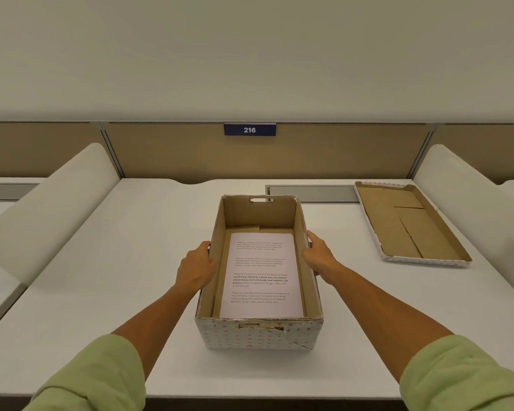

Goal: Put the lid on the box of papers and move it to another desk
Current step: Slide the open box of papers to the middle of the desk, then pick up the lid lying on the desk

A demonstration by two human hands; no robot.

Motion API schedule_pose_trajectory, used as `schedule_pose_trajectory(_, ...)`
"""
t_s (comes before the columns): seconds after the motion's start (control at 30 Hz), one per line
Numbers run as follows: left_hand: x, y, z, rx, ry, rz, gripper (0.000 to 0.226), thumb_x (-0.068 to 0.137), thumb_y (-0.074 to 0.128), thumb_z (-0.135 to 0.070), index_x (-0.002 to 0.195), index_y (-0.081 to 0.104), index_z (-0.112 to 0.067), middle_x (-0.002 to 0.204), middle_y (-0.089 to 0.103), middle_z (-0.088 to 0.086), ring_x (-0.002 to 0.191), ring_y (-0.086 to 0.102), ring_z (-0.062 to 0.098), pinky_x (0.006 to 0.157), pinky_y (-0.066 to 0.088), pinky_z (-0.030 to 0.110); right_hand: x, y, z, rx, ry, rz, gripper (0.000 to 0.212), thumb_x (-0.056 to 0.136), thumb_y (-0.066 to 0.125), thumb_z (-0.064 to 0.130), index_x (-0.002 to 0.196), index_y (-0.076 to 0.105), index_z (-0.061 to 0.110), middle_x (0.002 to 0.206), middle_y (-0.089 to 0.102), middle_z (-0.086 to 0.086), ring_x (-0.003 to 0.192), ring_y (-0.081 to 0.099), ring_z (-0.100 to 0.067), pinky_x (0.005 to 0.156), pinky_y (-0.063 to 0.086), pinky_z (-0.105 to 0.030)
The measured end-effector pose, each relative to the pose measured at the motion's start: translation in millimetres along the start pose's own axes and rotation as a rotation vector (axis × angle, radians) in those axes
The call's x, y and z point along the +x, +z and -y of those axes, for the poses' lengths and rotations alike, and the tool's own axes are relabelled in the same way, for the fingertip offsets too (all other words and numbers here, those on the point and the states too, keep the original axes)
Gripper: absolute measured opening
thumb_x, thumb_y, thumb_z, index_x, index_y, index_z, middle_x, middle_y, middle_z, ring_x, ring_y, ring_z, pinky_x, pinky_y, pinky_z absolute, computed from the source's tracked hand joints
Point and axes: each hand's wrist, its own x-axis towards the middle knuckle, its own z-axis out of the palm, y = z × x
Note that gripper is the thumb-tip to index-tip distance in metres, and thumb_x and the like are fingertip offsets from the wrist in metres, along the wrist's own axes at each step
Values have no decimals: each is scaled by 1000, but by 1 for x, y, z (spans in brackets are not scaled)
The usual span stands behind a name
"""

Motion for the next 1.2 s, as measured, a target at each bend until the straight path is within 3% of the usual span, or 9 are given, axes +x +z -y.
schedule_pose_trajectory(0.13,1,-1,-3,5,-47,66,55,96,54,-27,146,35,-17,145,51,9,122,58,33,99,51,48,1,-3,0,9,25,41,61,100,54,19,154,28,30,130,62,-8,93,69,-23,76,62,-41)
schedule_pose_trajectory(0.23,-1,-3,-10,26,-36,58,72,96,56,-33,154,17,-15,162,23,10,147,29,33,117,29,51,-4,-6,1,4,32,65,68,100,54,14,157,19,26,150,47,-8,97,62,-18,68,57,-30)
schedule_pose_trajectory(0.3,-2,-5,-17,85,10,34,73,97,52,-40,155,16,-14,164,16,9,150,19,31,122,15,52,-8,-9,2,-5,39,63,72,100,53,13,159,12,24,157,36,-9,113,57,-24,66,53,-26)
schedule_pose_trajectory(0.37,-3,-8,-25,149,55,-3,74,95,48,-50,154,20,-15,163,18,9,150,19,31,121,8,53,-12,-13,3,-1,44,42,77,100,54,13,160,7,21,162,27,-11,135,45,-33,86,55,-36)
schedule_pose_trajectory(0.43,-5,-9,-35,187,96,-29,73,94,47,-54,153,23,-17,163,21,9,150,21,32,120,7,54,-16,-17,2,9,55,21,81,99,57,17,160,4,19,165,19,-11,146,32,-36,107,42,-47)
schedule_pose_trajectory(0.5,-7,-9,-46,182,134,-37,71,94,49,-54,151,28,-18,161,27,8,148,26,32,120,9,55,-22,-25,1,4,59,1,83,98,60,23,160,4,18,166,17,-11,148,27,-37,112,36,-49)
schedule_pose_trajectory(0.9,-46,6,-150,154,377,-29,66,97,49,-41,152,28,-12,159,29,11,148,25,29,121,14,50,-71,-110,-14,-8,-46,-153,76,100,57,24,159,9,17,165,19,-10,149,27,-35,114,33,-46)
schedule_pose_trajectory(1.07,-73,16,-205,109,463,-30,59,96,52,-40,144,39,-9,151,42,11,141,37,30,119,20,50,-93,-143,-23,-22,-97,-203,75,100,57,27,159,11,17,165,19,-9,149,25,-34,115,32,-46)
schedule_pose_trajectory(1.2,-80,29,-239,126,510,0,66,96,49,-46,149,31,-12,158,32,10,146,29,30,120,17,50,-103,-164,-27,-23,-132,-239,75,100,56,28,159,11,17,165,19,-8,149,26,-33,115,32,-46)
